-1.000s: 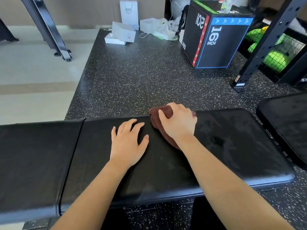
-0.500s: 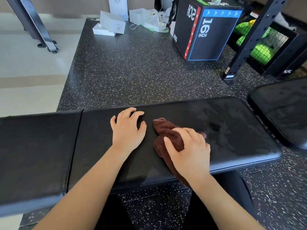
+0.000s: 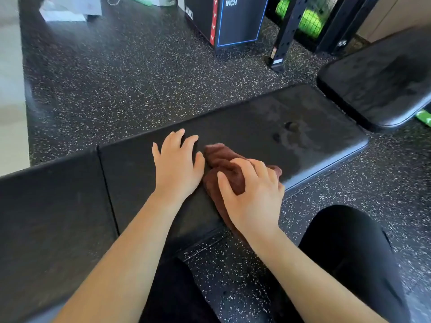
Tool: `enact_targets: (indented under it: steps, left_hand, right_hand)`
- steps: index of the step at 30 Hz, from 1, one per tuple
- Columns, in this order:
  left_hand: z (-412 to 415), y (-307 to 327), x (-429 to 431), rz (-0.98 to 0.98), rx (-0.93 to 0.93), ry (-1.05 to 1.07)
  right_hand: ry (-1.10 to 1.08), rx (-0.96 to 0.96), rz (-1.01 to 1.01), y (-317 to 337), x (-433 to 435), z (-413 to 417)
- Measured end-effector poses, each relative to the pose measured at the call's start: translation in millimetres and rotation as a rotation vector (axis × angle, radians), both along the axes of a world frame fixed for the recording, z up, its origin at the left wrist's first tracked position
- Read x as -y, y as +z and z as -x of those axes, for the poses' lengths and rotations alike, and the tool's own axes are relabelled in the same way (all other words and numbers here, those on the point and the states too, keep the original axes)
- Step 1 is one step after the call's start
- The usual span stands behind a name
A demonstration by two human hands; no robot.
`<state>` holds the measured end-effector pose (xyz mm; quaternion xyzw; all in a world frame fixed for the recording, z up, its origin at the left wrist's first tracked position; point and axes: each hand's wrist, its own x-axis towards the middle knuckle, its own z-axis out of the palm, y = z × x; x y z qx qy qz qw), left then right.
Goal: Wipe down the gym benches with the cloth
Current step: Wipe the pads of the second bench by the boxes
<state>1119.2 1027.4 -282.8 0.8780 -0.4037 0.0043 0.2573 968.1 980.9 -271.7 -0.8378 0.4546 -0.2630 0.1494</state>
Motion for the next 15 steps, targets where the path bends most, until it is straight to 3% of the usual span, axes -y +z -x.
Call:
enact_targets:
  steps: [8,15]
  left_hand:
    - [-1,-2,-2,-0.018,0.009,-0.03]
    - [4,0,-4,-0.047,0.054,-0.02]
  right_hand:
    - [-0.049,0.022,-0.01,6,36,-8]
    - [0.106,-0.076,-0.065,17,107,-19]
